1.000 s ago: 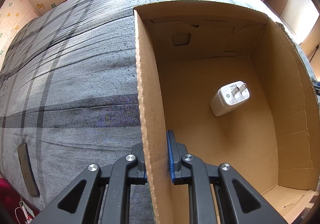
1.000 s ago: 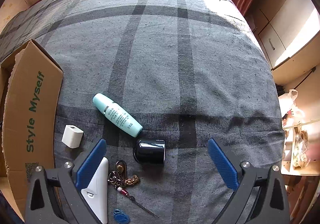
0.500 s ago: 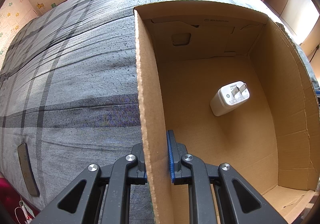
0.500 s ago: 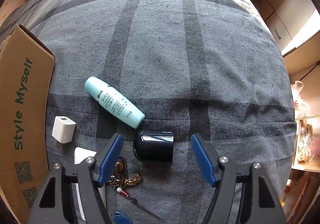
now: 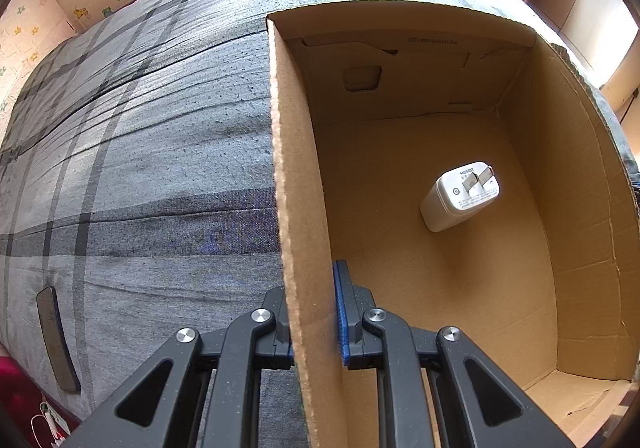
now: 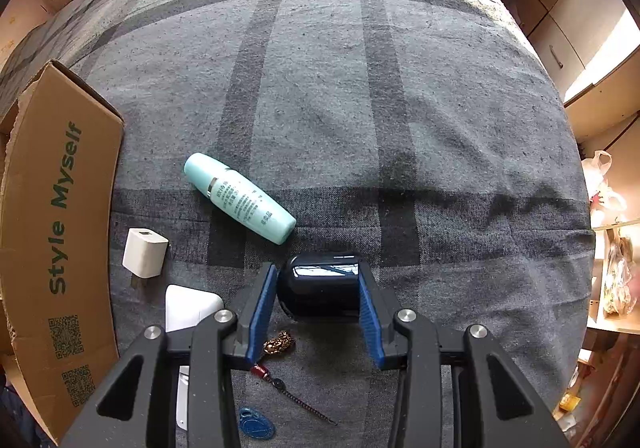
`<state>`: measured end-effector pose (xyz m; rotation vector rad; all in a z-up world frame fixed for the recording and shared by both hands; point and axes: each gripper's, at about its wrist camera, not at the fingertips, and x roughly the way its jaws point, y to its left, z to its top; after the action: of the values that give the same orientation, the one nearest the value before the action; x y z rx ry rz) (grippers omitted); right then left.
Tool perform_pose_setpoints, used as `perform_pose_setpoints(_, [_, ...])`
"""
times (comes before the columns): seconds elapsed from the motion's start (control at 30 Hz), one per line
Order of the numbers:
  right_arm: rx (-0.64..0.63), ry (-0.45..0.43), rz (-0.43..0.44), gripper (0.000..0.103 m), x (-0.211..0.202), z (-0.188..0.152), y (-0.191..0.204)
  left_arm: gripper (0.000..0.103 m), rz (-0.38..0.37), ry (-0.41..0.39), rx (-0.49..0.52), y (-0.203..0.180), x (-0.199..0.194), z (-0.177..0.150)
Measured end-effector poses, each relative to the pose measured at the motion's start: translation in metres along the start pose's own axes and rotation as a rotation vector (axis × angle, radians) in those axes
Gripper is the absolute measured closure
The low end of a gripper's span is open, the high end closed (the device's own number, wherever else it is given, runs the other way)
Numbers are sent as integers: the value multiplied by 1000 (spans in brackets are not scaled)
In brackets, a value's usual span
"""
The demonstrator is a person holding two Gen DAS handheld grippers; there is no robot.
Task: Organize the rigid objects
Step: 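Grasp the black cylindrical cap with the right gripper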
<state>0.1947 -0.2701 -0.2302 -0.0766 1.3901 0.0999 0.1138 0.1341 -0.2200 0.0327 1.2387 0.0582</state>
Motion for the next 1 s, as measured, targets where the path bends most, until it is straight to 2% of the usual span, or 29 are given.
perform_pose_setpoints(0.67, [-118,-62,25,61,-81,7,56,87,2,1,1,-1,1,0])
perform_pose_setpoints(1.0, [-201,-93,51,61,-107,8,90,87,2,1,2,-1,1,0])
